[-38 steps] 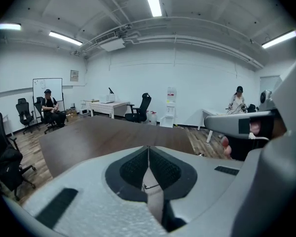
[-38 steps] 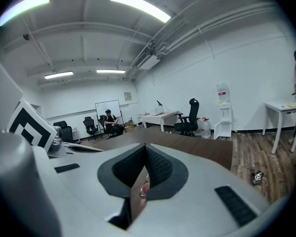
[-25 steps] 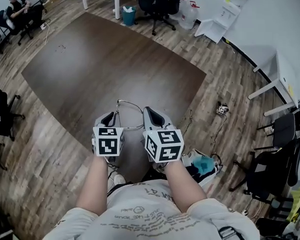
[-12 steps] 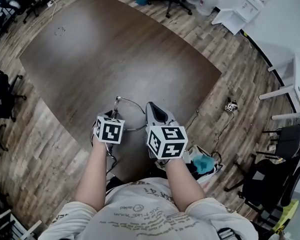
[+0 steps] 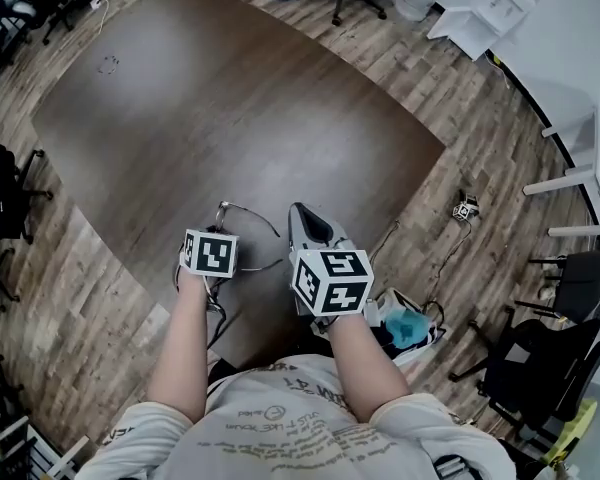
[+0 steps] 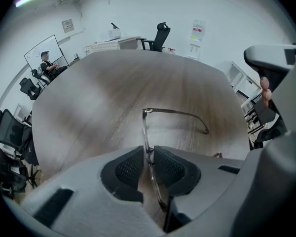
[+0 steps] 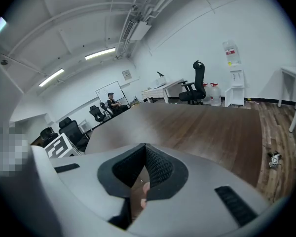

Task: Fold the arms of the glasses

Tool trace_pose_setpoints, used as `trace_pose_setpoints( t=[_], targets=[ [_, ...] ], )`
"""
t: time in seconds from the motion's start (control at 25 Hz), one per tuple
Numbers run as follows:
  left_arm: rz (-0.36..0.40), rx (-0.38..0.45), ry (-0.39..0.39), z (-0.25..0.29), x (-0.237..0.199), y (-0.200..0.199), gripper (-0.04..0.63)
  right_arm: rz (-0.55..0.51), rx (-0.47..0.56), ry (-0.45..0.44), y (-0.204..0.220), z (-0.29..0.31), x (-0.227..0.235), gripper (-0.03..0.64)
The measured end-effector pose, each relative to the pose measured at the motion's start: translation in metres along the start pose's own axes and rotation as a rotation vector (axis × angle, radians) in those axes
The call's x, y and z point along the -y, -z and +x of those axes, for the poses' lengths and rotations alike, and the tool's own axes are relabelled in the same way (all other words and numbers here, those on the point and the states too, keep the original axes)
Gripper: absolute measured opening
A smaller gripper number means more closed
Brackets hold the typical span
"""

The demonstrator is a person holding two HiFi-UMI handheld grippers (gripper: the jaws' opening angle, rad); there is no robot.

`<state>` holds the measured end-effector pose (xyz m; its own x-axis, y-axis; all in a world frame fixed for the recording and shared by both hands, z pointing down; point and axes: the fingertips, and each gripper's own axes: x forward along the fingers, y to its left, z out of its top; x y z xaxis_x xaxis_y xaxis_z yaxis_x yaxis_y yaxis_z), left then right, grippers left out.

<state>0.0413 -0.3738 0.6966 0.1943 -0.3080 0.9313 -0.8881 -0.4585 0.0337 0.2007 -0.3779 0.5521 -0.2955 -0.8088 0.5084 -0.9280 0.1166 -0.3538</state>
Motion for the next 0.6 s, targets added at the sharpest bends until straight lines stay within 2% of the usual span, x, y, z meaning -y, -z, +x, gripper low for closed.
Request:
trace_pose_setpoints(
  t=[0.12,0.28,0.4,0.6],
  targets=[
    [0.004,0.013,-0.023,-0.001,-0.004,-0.006,0.064,-0.004,-0.012,-0.019,-0.001,0.002,0.001,0.011],
    [-0.037,0.032,0.013,-0.007,0.001,-0.006,0.057,-0.048,-0.048,-0.099,0.000,0.005,-0.010,0.011],
    [-0.019,0.079,0.023,-0.015,0.003,-0.012,0.054,-0.095,-0.069,-0.158,0.002,0.007,-0.021,0.011],
    [0.008,0.172,0.027,-0.039,0.004,-0.022,0.052,-0.151,-0.069,-0.198,0.002,0.003,-0.038,0.011]
  ],
)
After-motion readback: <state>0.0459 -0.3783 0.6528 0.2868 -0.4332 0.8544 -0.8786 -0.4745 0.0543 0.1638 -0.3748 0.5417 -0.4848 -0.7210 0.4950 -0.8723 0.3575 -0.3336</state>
